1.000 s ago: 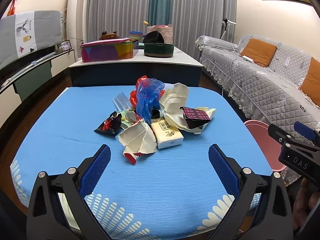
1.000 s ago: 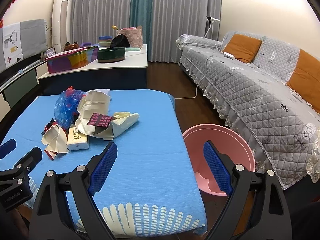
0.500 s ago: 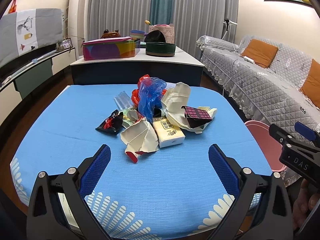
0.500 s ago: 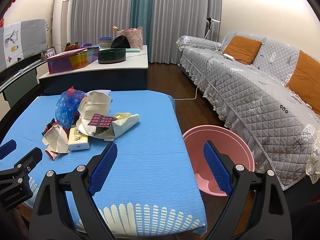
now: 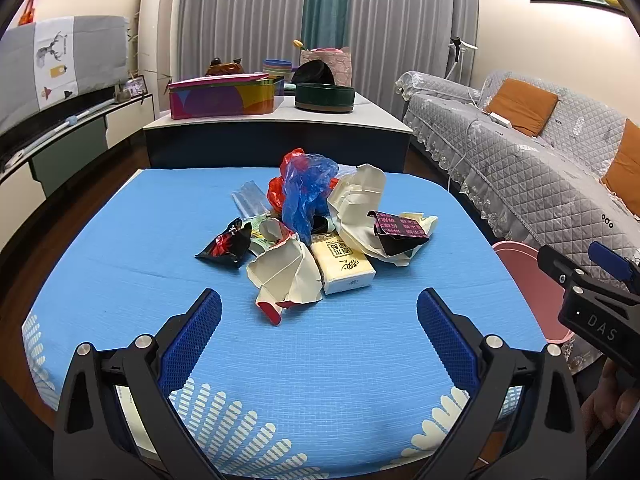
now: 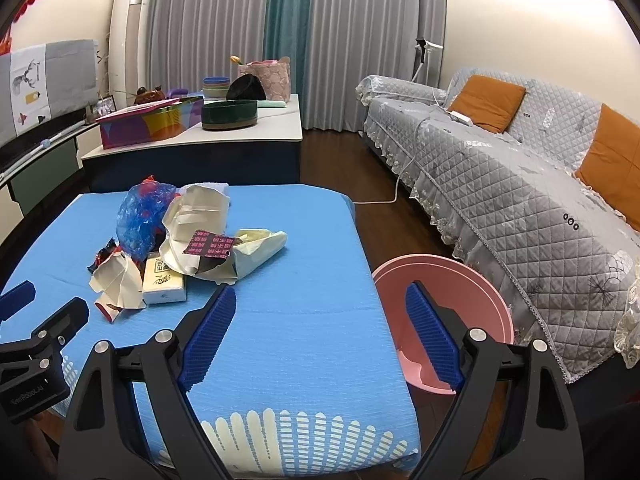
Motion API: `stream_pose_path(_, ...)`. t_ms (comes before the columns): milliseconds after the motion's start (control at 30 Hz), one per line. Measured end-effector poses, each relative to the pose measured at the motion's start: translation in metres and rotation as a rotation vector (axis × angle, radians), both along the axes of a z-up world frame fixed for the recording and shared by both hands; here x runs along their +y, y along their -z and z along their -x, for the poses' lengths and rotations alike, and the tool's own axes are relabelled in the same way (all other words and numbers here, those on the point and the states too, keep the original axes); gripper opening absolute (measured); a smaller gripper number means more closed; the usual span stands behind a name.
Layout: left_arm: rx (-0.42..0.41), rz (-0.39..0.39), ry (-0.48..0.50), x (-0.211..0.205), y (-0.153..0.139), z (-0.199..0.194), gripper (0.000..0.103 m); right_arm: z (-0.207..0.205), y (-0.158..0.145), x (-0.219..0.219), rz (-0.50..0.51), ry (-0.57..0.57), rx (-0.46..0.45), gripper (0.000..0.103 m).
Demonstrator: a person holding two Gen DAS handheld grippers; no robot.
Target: Collect trash
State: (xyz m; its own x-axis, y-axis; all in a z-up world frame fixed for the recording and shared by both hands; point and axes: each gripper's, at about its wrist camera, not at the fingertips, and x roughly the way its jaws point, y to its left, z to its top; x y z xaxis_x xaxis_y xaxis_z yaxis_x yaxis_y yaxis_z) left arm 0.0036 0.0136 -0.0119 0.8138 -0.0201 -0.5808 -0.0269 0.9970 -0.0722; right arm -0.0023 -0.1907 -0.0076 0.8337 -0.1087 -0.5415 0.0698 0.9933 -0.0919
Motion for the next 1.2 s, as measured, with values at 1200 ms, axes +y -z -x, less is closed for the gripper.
stream_pose_path(1200,-0.003,-0.002,0.003,-0.0006,-0.0044,-0.0001,0.095,0.0,0.0017,0.0043,-0.028,-0.036,0.017,0.077)
